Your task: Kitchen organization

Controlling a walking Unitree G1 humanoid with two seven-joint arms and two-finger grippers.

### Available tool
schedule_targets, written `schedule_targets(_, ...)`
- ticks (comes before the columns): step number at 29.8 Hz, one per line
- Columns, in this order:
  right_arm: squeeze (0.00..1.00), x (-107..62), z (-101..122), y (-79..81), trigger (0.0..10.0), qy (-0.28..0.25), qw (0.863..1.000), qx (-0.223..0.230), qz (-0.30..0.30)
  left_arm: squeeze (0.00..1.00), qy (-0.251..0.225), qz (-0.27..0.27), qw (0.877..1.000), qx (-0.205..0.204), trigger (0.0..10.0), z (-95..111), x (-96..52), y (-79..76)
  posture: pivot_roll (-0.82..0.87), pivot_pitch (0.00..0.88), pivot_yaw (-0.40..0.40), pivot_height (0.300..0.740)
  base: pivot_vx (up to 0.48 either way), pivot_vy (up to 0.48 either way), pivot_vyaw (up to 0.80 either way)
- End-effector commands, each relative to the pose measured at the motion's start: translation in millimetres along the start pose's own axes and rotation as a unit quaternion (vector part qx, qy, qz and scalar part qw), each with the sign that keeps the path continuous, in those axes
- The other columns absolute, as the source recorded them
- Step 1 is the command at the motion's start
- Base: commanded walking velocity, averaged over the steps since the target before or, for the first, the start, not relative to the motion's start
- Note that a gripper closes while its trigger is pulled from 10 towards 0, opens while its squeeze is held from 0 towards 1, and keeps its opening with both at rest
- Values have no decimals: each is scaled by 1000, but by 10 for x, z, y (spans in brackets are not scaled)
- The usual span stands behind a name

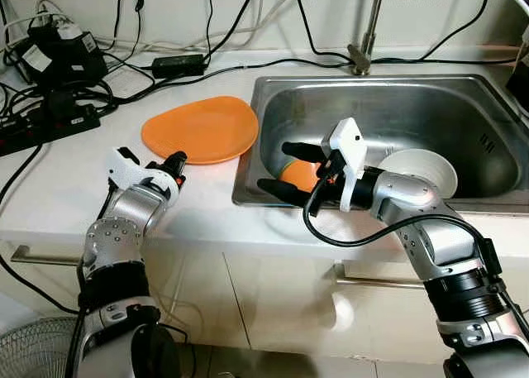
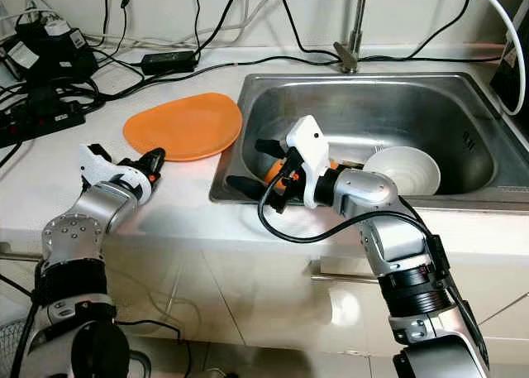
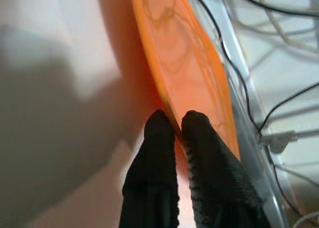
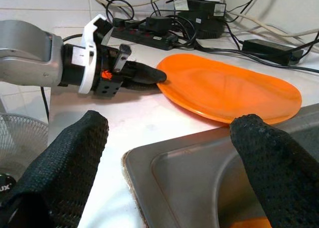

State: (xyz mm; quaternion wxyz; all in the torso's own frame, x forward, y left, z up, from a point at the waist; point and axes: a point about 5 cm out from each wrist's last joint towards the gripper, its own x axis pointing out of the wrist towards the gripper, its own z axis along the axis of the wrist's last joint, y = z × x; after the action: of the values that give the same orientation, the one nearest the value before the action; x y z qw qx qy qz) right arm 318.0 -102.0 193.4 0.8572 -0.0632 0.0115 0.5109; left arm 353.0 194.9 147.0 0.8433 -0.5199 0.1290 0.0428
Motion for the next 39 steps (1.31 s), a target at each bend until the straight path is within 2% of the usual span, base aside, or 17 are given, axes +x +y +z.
schedule_targets(1, 0, 12, 20, 7, 10000, 1, 1000, -2, 0, 0, 24, 51, 998, -11, 0, -111, 5, 264, -40, 47, 93, 740, 0, 0, 0)
schedule_targets(8, 0, 7, 9, 4, 10000, 2, 1000, 0, -2, 0, 6, 61, 998, -1, 0, -56, -4, 330, -39, 48, 93, 740, 0, 0, 0)
schedule_targets(15, 0, 12, 1, -7, 10000, 4, 1000, 1, -2, 0, -16, 47, 999, 18, 0, 14, 6, 348, -38, 45, 87, 740, 0, 0, 0)
schedule_targets(16, 0, 14, 0, -12, 10000, 3, 1000, 2, -3, 0, -30, 32, 998, 49, 0, 55, -2, 331, -38, 44, 87, 740, 0, 0, 0)
schedule_targets(17, 0, 14, 0, -12, 10000, 3, 1000, 2, -3, 0, -30, 32, 998, 49, 0, 55, -2, 331, -38, 44, 87, 740, 0, 0, 0)
schedule_targets(18, 0, 15, 0, -14, 10000, 3, 1000, 3, -4, 0, -37, 23, 997, 67, 0, 74, -7, 318, -38, 44, 87, 740, 0, 0, 0)
schedule_targets(20, 0, 23, 5, -43, 10000, -6, 1000, 23, -14, 0, -53, -24, 994, 94, 0, 105, -33, 239, -35, 41, 83, 740, 0, 0, 0)
schedule_targets(21, 0, 31, 20, -77, 10000, -19, 998, 47, -24, 0, -62, -65, 990, 106, 0, 120, -63, 169, -33, 40, 82, 740, 0, 0, 0)
schedule_targets(22, 0, 34, 27, -90, 10000, -24, 998, 55, -29, 0, -63, -78, 989, 108, 0, 123, -74, 147, -32, 39, 82, 740, 0, 0, 0)
schedule_targets(27, 0, 40, 47, -172, 10000, -40, 994, 82, -56, 0, -78, -118, 985, 98, 0, 159, -115, 70, -32, 38, 80, 740, 0, 0, 0)
schedule_targets(28, 0, 38, 50, -232, 10000, -48, 991, 100, -77, 0, -89, -147, 981, 92, 0, 183, -150, 4, -31, 37, 78, 740, 0, 0, 0)
schedule_targets(31, 0, 33, 53, -274, 10000, -56, 988, 114, -90, 0, -89, -171, 977, 85, 0, 180, -175, -49, -31, 36, 77, 740, 0, 0, 0)
schedule_targets(34, 0, 29, 64, -329, 10000, -70, 982, 139, -107, 0, -87, -224, 967, 84, 0, 140, -225, -160, -32, 35, 75, 740, 0, 0, 0)
schedule_targets(39, 0, 36, 91, -385, 10000, -91, 974, 168, -122, 0, -87, -268, 957, 69, 0, 110, -268, -261, -31, 33, 74, 740, 0, 0, 0)
